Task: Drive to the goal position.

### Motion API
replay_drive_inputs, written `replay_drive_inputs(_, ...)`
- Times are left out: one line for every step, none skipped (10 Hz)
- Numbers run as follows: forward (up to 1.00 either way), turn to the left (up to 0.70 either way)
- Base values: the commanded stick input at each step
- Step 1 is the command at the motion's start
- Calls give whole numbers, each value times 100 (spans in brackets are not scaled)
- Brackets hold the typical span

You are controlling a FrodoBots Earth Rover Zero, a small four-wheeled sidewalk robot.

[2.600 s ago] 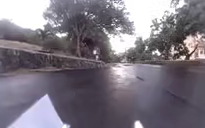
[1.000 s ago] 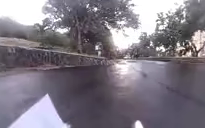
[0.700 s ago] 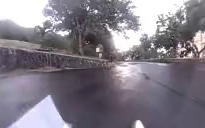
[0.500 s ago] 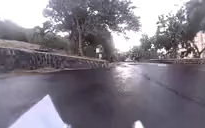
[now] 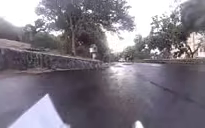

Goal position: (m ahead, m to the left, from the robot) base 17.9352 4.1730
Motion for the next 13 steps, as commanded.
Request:
replay_drive_inputs(50,-18)
replay_drive_inputs(50,-32)
replay_drive_inputs(50,-45)
replay_drive_inputs(50,-3)
replay_drive_inputs(50,0)
replay_drive_inputs(50,0)
replay_drive_inputs(50,0)
replay_drive_inputs(50,-9)
replay_drive_inputs(50,-45)
replay_drive_inputs(50,-30)
replay_drive_inputs(50,-11)
replay_drive_inputs(50,0)
replay_drive_inputs(50,0)
